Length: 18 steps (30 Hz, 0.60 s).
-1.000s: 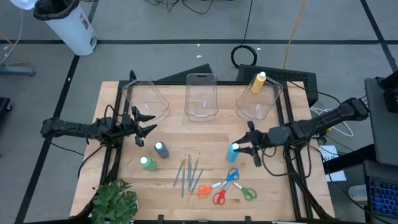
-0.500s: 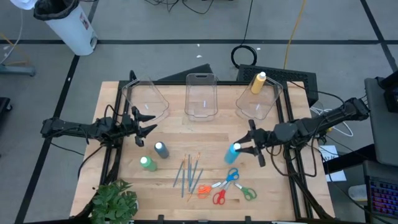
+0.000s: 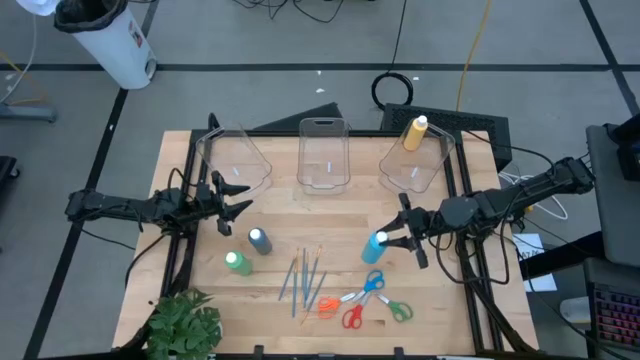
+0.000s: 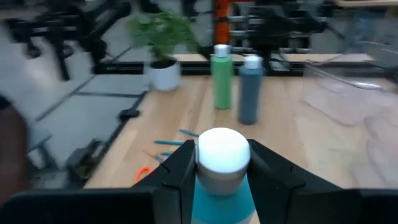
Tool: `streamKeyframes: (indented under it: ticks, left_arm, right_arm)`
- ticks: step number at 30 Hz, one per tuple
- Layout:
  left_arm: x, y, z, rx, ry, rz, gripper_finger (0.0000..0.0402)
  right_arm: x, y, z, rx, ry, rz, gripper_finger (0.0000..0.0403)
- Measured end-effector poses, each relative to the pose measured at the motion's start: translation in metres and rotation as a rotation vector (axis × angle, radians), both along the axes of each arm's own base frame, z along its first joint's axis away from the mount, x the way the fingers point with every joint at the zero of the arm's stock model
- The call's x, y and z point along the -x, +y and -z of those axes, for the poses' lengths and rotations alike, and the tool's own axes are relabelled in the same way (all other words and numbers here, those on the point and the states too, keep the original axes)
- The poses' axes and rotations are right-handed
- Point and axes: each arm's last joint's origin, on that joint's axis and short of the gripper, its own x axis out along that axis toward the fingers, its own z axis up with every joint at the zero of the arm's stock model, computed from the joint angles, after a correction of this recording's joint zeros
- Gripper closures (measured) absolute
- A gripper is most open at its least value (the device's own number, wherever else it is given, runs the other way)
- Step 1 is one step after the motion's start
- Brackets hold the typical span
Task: Pick & Place Paint Supplies
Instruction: Put the light blue paint bottle into the right transparent bin
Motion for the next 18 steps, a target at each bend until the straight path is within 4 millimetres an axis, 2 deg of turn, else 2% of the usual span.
streamKeyframes:
  ticks: [6, 9, 14, 18]
  left_arm:
    - [0.000, 0.000, 0.000, 0.000, 0.000, 0.000, 0.0195]
    - [0.000, 0.000, 0.000, 0.000, 0.000, 0.000, 0.0195]
    - [0.000, 0.000, 0.000, 0.000, 0.000, 0.000, 0.0194]
    - [0.000, 0.000, 0.000, 0.000, 0.000, 0.000, 0.0194]
  right_arm:
    - [0.003, 0.009, -0.003, -0.006, -0.034, -0.334, 0.0300]
    - [0.005, 0.011, -0.002, -0.021, -0.025, -0.440, 0.0300]
    - [0.005, 0.010, -0.002, -0.016, -0.028, -0.413, 0.0300]
    - [0.001, 0.003, -0.002, -0.006, -0.026, -0.225, 0.0300]
